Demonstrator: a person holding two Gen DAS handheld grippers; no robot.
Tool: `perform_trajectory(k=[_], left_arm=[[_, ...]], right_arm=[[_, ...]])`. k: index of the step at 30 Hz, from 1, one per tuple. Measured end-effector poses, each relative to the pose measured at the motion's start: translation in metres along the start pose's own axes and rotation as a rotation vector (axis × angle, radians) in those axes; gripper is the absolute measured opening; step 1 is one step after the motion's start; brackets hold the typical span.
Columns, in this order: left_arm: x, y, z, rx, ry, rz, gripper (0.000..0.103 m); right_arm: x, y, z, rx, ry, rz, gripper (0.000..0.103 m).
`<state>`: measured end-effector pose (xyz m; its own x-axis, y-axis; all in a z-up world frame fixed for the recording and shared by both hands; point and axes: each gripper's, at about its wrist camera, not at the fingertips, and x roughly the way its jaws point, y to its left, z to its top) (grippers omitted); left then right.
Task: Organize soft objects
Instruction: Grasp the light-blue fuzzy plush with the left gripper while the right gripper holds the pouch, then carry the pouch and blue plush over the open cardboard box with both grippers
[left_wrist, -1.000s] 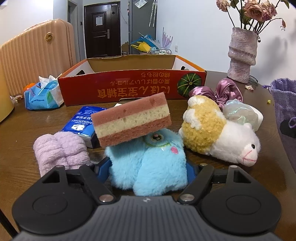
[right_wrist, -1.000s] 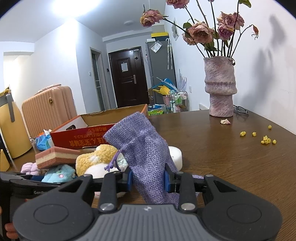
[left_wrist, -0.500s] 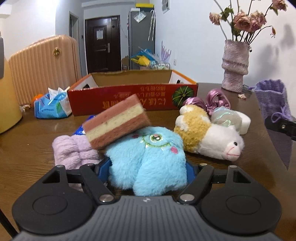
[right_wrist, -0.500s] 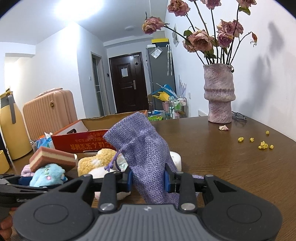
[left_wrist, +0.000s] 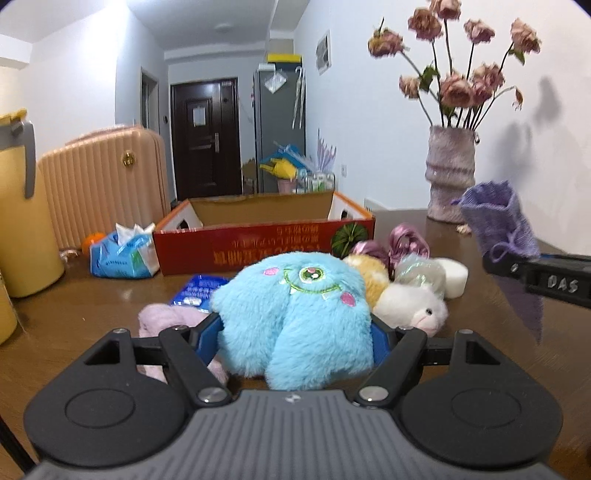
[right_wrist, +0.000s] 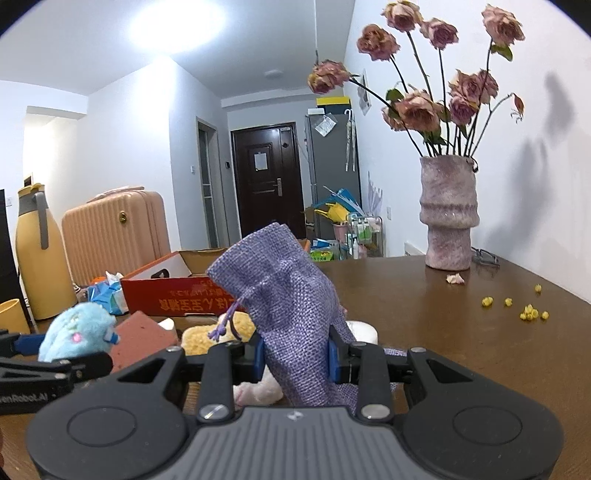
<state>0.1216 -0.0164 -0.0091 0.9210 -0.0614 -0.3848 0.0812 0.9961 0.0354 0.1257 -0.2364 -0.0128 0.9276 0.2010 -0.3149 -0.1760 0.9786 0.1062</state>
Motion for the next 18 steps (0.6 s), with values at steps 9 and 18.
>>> perform_trajectory(k=[9, 18], left_arm=[[-0.012, 0.007, 0.014, -0.020, -0.056, 0.014, 0.077], [-0.002, 0.023, 0.030, -0.062, -0.088, 0.050, 0.077]], right_arm=[[0.003, 0.018, 0.013, -0.037, -0.019, 0.028, 0.031], [0.018, 0.040, 0.029, -0.065, -0.030, 0.057, 0.031]])
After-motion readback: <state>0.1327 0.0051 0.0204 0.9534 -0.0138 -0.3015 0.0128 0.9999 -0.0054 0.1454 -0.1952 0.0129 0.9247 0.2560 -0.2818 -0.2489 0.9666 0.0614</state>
